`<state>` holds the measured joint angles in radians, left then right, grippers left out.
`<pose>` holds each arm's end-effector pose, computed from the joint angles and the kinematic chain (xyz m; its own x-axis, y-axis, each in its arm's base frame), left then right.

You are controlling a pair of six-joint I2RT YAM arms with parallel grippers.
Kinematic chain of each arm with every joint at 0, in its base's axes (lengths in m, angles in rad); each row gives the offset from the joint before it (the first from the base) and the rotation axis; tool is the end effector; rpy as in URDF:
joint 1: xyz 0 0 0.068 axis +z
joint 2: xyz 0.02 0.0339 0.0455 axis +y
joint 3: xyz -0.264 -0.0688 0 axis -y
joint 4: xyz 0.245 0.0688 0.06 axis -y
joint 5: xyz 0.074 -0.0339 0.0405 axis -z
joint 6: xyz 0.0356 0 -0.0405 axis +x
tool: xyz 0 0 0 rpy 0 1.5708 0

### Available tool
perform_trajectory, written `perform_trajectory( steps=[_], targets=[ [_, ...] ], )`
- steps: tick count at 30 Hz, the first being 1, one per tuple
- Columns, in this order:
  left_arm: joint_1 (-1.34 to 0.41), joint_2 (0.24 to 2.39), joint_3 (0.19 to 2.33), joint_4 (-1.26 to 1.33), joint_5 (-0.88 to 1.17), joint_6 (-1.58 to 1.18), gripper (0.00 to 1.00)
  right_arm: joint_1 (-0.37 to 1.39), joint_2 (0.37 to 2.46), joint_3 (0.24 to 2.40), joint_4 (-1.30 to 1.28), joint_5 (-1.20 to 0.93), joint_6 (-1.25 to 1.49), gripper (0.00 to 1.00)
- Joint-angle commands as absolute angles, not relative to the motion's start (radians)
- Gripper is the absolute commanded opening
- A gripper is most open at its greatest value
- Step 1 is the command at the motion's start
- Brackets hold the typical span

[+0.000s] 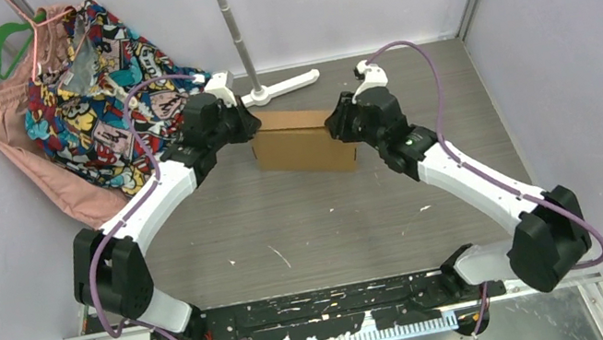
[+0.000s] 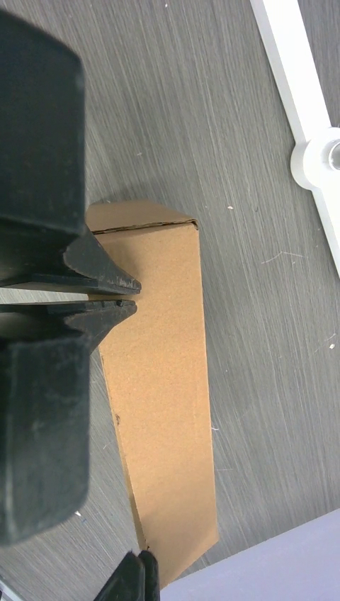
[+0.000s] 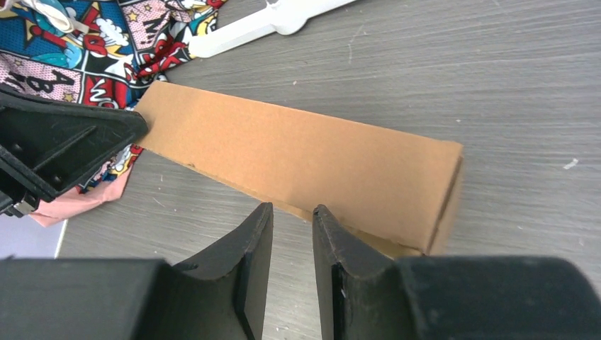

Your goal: Fold the paper box

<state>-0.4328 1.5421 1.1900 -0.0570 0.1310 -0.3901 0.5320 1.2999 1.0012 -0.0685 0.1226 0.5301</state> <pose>0.3279 -0.1566 0.3057 -0.5335 -0.1688 -0.8288 0.3479 0.8494 -0.3970 0.2635 0.1501 0.3139 -0.4717 0.3046 -0.8274 -0.1931 0.8800 0.4340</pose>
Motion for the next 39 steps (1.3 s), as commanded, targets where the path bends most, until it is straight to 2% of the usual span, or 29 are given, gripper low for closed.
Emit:
perform_trajectory(
  steps=[1, 10, 19, 24, 30, 35, 38, 39],
  targets=[
    [-0.435, 1.562, 1.146, -0.179, 0.092, -0.380, 0.09, 0.507, 1.227, 1.017, -0.154, 0.160, 0.494, 0.33],
    [-0.435, 1.558, 1.140, -0.181, 0.097, -0.380, 0.09, 0.438, 1.202, 0.961, -0.166, 0.119, 0.508, 0.32],
    [-0.436, 1.565, 1.137, -0.178, 0.104, -0.391, 0.09, 0.437, 1.186, 0.775, -0.124, 0.087, 0.569, 0.29],
    [-0.436, 1.557, 1.122, -0.174, 0.099, -0.391, 0.09, 0.437, 1.174, 0.761, -0.124, 0.078, 0.580, 0.29],
    [-0.436, 1.548, 1.131, -0.186, 0.100, -0.390, 0.09, 0.419, 1.138, 0.898, -0.179, 0.063, 0.554, 0.29],
    [-0.436, 1.539, 1.135, -0.195, 0.104, -0.390, 0.09, 0.405, 1.170, 1.111, -0.312, 0.048, 0.504, 0.29],
    [-0.436, 1.536, 1.134, -0.196, 0.107, -0.393, 0.09, 0.405, 1.253, 1.254, -0.410, 0.059, 0.453, 0.15],
    [-0.436, 1.537, 1.134, -0.194, 0.108, -0.394, 0.09, 0.405, 1.286, 1.303, -0.448, 0.062, 0.432, 0.14]
  ],
)
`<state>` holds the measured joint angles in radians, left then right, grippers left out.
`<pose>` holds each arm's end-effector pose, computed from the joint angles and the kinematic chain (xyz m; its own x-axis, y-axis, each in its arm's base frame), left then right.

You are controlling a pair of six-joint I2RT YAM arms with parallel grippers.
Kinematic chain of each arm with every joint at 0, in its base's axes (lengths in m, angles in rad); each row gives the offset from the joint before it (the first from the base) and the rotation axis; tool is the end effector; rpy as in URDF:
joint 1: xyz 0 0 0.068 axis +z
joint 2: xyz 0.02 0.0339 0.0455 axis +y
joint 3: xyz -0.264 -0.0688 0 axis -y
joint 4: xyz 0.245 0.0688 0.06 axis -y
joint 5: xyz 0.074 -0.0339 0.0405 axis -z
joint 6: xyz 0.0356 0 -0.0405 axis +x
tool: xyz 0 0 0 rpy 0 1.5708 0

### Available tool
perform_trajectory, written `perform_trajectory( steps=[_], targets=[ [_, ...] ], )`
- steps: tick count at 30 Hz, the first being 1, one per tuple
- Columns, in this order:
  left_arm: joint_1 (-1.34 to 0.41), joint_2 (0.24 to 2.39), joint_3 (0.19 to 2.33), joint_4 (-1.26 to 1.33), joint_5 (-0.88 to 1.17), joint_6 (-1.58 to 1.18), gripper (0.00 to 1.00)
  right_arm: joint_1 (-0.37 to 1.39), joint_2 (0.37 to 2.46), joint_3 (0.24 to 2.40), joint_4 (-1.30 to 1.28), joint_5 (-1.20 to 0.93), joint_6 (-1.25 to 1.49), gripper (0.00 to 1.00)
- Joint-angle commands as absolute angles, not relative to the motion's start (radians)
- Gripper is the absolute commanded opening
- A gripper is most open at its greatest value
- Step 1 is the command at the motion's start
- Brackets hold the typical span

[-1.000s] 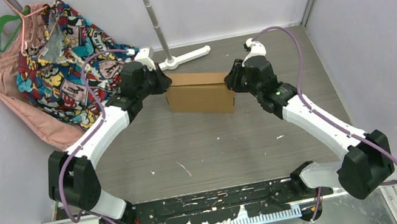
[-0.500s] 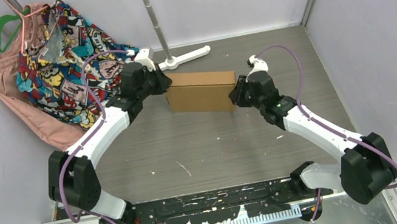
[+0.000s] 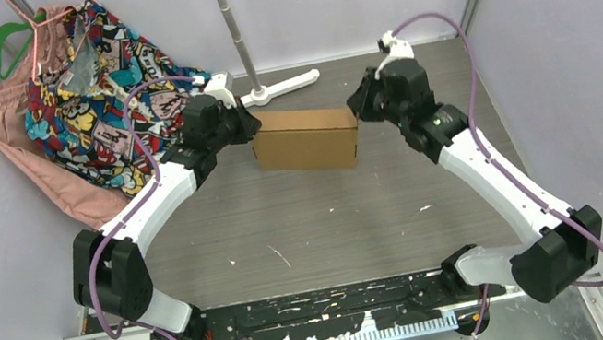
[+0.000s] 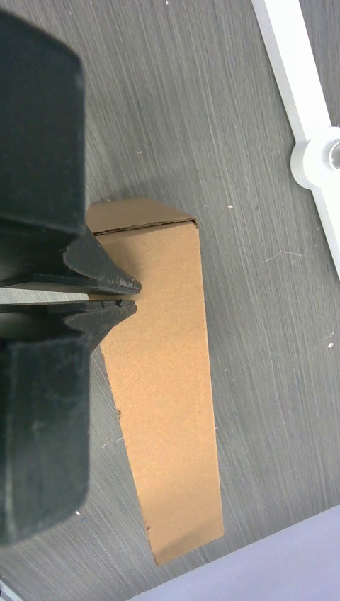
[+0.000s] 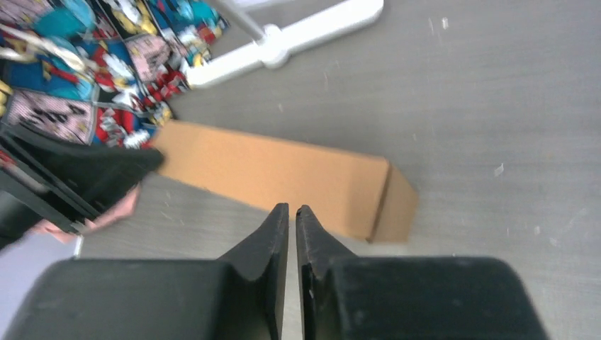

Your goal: Fold the paper box

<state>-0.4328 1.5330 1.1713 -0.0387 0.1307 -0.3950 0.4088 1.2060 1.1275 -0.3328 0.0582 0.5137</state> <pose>0.3258 -0.1556 0.3041 -0.5285 -0.1761 -0.8304 0.3482 0.8472 -0.4013 0.2533 0.1075 0.3569 -0.4905 0.3221 -0.8097 -0.1227 0.8944 0.4302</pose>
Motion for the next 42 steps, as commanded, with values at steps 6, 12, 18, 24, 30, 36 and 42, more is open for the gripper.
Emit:
perform_trajectory(
  steps=[6, 12, 18, 24, 30, 36, 42],
  targets=[
    [-0.436, 1.536, 1.137, -0.199, 0.114, -0.393, 0.10, 0.404, 1.451, 1.482, -0.625, 0.098, 0.359, 0.09],
    [-0.436, 1.538, 1.144, -0.202, 0.116, -0.388, 0.10, 0.405, 1.509, 1.451, -0.694, 0.127, 0.348, 0.08],
    [-0.436, 1.546, 1.144, -0.204, 0.117, -0.385, 0.10, 0.405, 1.509, 1.365, -0.698, 0.158, 0.347, 0.07],
    [-0.436, 1.544, 1.143, -0.204, 0.114, -0.387, 0.10, 0.405, 1.479, 1.455, -0.725, 0.177, 0.327, 0.07],
    [-0.436, 1.536, 1.138, -0.203, 0.111, -0.390, 0.10, 0.405, 1.476, 1.505, -0.756, 0.180, 0.308, 0.07],
    [-0.436, 1.534, 1.138, -0.203, 0.111, -0.391, 0.10, 0.404, 1.490, 1.466, -0.744, 0.152, 0.308, 0.07],
    [-0.436, 1.536, 1.138, -0.203, 0.110, -0.390, 0.10, 0.405, 1.490, 1.530, -0.755, 0.167, 0.297, 0.07]
  ],
)
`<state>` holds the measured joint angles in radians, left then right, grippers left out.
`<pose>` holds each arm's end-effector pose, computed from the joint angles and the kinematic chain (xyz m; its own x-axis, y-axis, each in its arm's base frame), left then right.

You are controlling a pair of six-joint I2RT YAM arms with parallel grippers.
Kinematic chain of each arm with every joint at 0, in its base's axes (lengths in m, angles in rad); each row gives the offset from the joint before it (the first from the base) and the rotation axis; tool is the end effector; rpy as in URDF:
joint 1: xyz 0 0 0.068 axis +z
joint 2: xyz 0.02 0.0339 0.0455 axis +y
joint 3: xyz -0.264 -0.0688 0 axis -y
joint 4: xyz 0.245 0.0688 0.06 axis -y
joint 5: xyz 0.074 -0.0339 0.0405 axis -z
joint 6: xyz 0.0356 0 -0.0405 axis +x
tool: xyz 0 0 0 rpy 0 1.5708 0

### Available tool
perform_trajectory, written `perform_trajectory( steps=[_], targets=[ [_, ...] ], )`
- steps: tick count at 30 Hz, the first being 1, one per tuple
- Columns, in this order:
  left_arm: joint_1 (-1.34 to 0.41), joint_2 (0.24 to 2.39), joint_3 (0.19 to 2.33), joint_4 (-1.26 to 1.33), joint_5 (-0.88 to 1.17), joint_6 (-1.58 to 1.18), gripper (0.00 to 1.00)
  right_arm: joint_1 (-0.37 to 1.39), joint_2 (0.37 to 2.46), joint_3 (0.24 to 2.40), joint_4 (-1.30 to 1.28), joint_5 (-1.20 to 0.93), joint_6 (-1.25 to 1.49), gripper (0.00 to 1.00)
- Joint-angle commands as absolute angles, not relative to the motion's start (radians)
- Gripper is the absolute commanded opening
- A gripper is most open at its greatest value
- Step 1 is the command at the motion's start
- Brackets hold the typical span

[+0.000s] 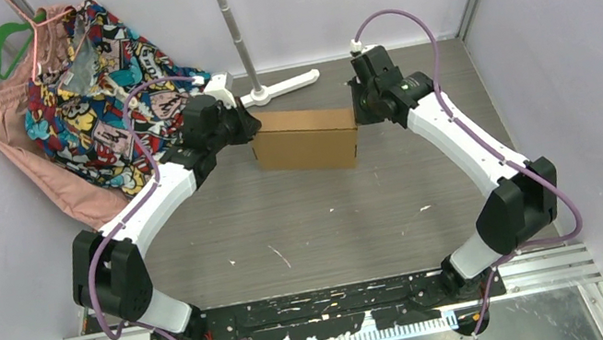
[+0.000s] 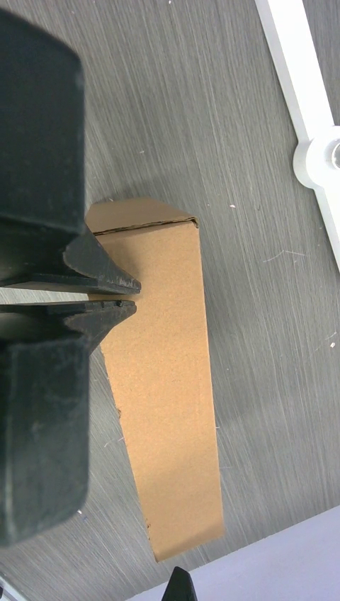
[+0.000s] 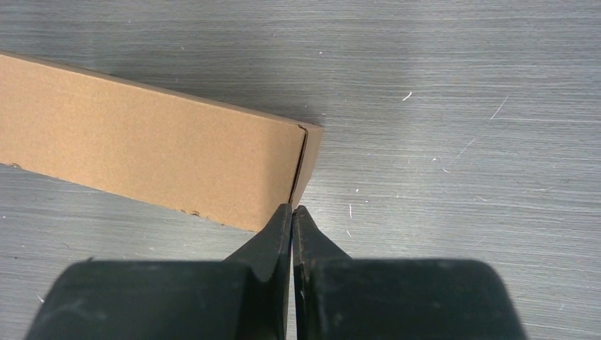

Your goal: Fold the paper box

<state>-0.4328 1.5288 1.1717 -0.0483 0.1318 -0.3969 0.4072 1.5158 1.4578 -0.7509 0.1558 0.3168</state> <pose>0.3247 -0.1552 0.3047 -0.5333 -0.1757 -0.8275 0.3462 0.8472 -0.4030 0.3042 0.1252 0.3438 -0.7226 0.0235 -0.6909 -0.0713 0.9915 0.1084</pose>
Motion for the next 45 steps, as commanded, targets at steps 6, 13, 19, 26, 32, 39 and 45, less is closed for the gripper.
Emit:
perform_trajectory(
  steps=[6, 13, 19, 26, 32, 39, 45],
  targets=[
    [-0.436, 1.543, 1.140, -0.198, 0.113, -0.396, 0.10, 0.410, 1.502, 1.587, -0.793, 0.153, 0.284, 0.07],
    [-0.436, 1.543, 1.138, -0.198, 0.112, -0.394, 0.11, 0.423, 1.533, 1.566, -0.798, 0.108, 0.282, 0.07],
    [-0.436, 1.547, 1.138, -0.199, 0.112, -0.394, 0.15, 0.433, 1.609, 1.461, -0.817, 0.066, 0.304, 0.07],
    [-0.436, 1.518, 1.148, -0.233, 0.096, -0.384, 0.28, 0.436, 1.601, 1.430, -0.816, 0.088, 0.319, 0.07],
    [-0.420, 1.486, 1.244, -0.328, 0.063, -0.342, 0.32, 0.435, 1.603, 1.458, -0.827, 0.091, 0.309, 0.06],
    [-0.386, 1.497, 1.316, -0.393, 0.047, -0.303, 0.31, 0.436, 1.601, 1.454, -0.817, 0.082, 0.310, 0.07],
    [-0.375, 1.507, 1.350, -0.401, 0.061, -0.300, 0.01, 0.436, 1.597, 1.446, -0.808, 0.083, 0.307, 0.07]
  ],
)
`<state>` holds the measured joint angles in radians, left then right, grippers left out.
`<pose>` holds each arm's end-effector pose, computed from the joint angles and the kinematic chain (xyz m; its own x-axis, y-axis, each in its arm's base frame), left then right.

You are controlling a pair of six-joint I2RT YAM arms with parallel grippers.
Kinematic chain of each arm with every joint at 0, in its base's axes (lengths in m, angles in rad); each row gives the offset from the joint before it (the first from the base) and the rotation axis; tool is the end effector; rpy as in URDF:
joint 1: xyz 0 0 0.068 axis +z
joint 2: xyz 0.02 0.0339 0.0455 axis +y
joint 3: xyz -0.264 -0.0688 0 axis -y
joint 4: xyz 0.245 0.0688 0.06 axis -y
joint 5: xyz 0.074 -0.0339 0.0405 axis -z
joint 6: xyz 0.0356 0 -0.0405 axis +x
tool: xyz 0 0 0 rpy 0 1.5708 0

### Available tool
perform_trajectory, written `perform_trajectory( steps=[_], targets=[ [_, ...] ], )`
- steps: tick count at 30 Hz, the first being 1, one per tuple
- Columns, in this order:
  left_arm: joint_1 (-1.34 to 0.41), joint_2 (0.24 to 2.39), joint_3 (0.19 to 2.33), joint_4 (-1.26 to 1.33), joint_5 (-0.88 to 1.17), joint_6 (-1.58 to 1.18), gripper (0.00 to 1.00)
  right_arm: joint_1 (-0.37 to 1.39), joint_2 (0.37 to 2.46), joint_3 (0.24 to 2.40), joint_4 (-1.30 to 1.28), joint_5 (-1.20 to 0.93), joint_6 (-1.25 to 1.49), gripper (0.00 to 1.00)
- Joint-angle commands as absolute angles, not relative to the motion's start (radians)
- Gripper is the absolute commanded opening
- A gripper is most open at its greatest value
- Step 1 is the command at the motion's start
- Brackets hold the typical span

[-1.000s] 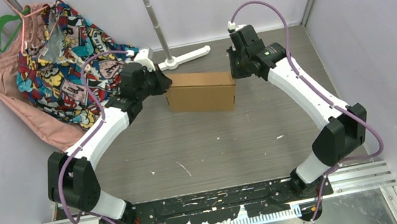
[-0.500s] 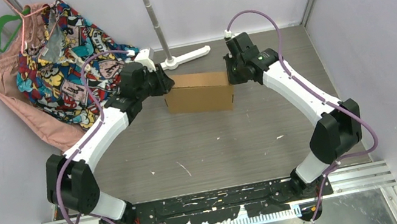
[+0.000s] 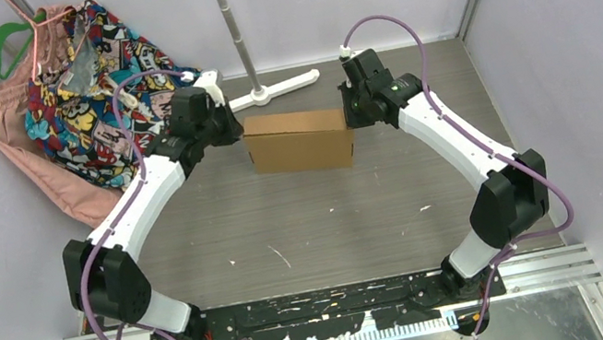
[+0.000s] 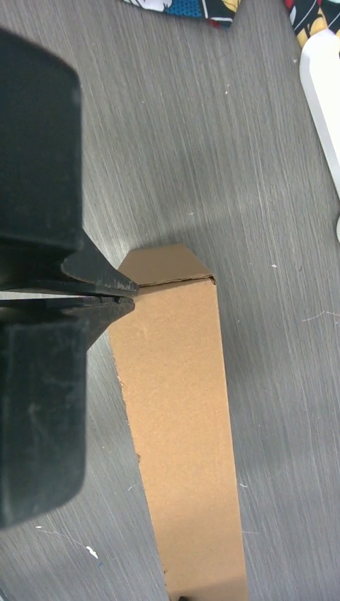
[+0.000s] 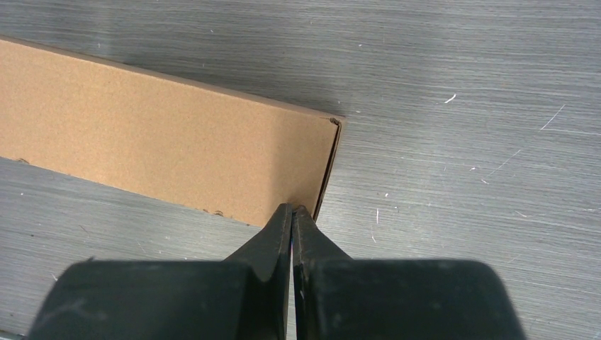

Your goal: Fold the paper box

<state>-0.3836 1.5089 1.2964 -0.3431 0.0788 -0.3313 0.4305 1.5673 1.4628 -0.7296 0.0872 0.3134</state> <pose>0.3224 -0.1332 0.3262 -0.6041 -0.1059 -0.7899 0.2524 0.9147 -0.3156 0.3126 0.1401 0.3305 -0.7521 -0.0074 -0.6590 -0.1374 0.9797 0.1458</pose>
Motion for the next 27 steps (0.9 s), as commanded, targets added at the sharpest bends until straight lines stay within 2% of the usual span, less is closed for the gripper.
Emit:
perform_trajectory(
  steps=[1, 18, 27],
  targets=[
    [-0.376, 1.511, 1.363, -0.406, 0.061, -0.297, 0.00, 0.436, 1.598, 1.445, -0.807, 0.083, 0.306, 0.07],
    [-0.376, 1.521, 1.427, -0.372, 0.114, -0.294, 0.00, 0.436, 1.597, 1.425, -0.783, 0.072, 0.313, 0.07],
    [-0.376, 1.544, 1.298, -0.333, 0.138, -0.319, 0.00, 0.436, 1.594, 1.411, -0.775, 0.069, 0.314, 0.07]
  ],
)
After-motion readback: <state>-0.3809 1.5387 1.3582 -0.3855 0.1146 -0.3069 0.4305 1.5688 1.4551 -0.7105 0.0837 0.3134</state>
